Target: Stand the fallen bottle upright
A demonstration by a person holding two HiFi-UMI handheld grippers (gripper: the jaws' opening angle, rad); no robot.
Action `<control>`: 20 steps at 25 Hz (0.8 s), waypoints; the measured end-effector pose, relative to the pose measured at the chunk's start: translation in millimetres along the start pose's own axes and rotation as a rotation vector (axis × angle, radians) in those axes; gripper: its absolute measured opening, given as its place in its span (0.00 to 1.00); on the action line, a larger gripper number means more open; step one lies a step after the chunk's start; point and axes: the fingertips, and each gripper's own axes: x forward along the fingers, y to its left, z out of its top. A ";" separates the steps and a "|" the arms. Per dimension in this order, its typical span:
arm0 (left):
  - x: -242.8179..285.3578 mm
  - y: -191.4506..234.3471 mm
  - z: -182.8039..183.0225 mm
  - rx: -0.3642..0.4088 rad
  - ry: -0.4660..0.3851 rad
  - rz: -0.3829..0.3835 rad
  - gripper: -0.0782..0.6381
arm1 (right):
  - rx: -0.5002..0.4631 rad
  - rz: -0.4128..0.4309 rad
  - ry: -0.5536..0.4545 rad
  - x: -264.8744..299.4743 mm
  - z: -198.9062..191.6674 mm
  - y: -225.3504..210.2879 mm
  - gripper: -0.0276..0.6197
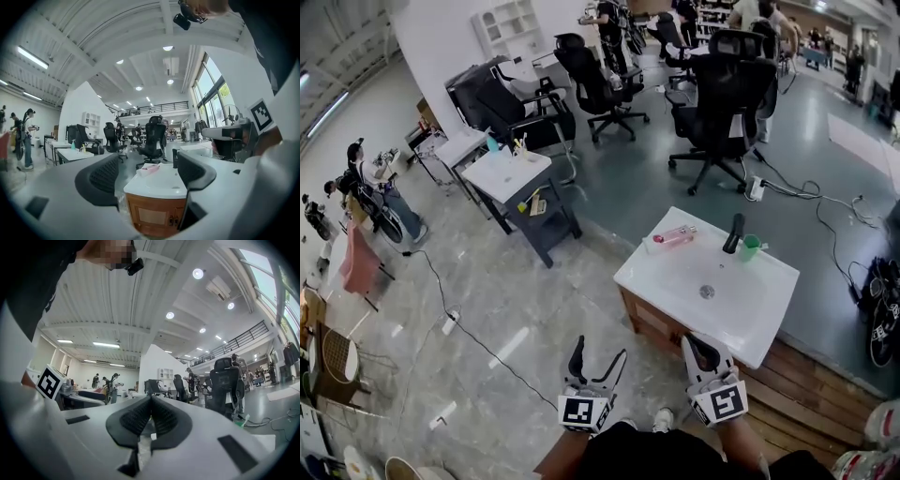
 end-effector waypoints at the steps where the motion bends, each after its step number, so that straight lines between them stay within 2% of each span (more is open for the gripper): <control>1: 5.1 0.1 1.0 0.000 0.000 -0.009 0.64 | 0.002 -0.007 0.001 2.0 -0.7 -3.6 0.07; 9: 74.3 7.1 -1.7 -0.006 -0.002 -0.103 0.63 | -0.012 -0.067 -0.004 39.0 -9.2 -44.9 0.07; 11: 93.4 18.4 -3.8 -0.009 -0.005 -0.126 0.63 | -0.012 -0.087 -0.004 58.9 -12.9 -54.3 0.07; 16: 148.1 52.1 -11.6 -0.075 0.031 -0.177 0.64 | -0.038 -0.135 -0.003 119.3 -19.2 -86.3 0.07; 20: 189.5 81.7 -16.5 -0.051 0.049 -0.231 0.63 | -0.038 -0.173 0.001 165.3 -20.7 -104.7 0.07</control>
